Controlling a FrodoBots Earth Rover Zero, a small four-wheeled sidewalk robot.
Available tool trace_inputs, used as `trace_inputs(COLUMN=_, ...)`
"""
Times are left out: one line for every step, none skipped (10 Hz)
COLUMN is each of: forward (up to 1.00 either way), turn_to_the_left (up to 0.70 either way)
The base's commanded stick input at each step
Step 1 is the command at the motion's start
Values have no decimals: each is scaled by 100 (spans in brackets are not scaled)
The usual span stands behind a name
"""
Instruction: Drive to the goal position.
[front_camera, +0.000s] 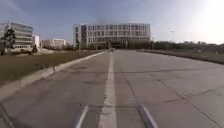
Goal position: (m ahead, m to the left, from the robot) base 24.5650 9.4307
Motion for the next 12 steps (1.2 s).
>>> trace_inputs(forward=70, turn_to_the_left=-14)
trace_inputs(forward=70, turn_to_the_left=-14)
trace_inputs(forward=70, turn_to_the_left=-14)
trace_inputs(forward=70, turn_to_the_left=-14)
trace_inputs(forward=70, turn_to_the_left=-14)
trace_inputs(forward=70, turn_to_the_left=-14)
trace_inputs(forward=70, turn_to_the_left=-14)
trace_inputs(forward=70, turn_to_the_left=-14)
trace_inputs(forward=70, turn_to_the_left=-14)
trace_inputs(forward=70, turn_to_the_left=-14)
trace_inputs(forward=70, turn_to_the_left=-14)
trace_inputs(forward=70, turn_to_the_left=-14)
